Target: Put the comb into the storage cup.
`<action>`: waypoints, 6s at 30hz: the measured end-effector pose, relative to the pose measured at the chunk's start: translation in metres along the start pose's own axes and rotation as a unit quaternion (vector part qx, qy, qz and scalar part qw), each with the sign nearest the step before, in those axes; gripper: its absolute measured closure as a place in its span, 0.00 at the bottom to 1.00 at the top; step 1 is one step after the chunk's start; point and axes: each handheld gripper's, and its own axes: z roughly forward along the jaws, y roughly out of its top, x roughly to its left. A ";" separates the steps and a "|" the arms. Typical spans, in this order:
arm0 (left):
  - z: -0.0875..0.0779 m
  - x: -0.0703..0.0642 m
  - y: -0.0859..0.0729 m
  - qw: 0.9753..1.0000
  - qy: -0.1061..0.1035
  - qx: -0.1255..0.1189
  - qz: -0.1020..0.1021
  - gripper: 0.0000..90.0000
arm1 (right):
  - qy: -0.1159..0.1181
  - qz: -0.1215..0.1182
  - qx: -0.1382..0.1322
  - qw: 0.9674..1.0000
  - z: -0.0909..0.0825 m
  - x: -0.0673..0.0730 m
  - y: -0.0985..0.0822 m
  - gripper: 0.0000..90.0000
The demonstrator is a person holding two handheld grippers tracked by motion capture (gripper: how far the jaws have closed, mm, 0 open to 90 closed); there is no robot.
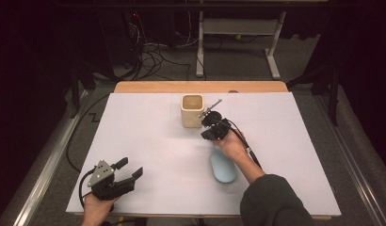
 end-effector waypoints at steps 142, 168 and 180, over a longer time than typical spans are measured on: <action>0.000 0.001 0.000 1.000 0.006 -0.001 -0.007 0.33 | -0.041 0.061 0.063 0.995 -0.031 -0.048 -0.072 1.00; 0.000 0.001 -0.001 1.000 0.007 -0.001 -0.008 0.33 | -0.023 0.058 0.064 0.996 -0.038 -0.040 -0.090 1.00; 0.000 0.001 0.000 1.000 0.008 -0.002 -0.008 0.33 | -0.015 0.052 0.065 0.996 -0.043 -0.033 -0.101 1.00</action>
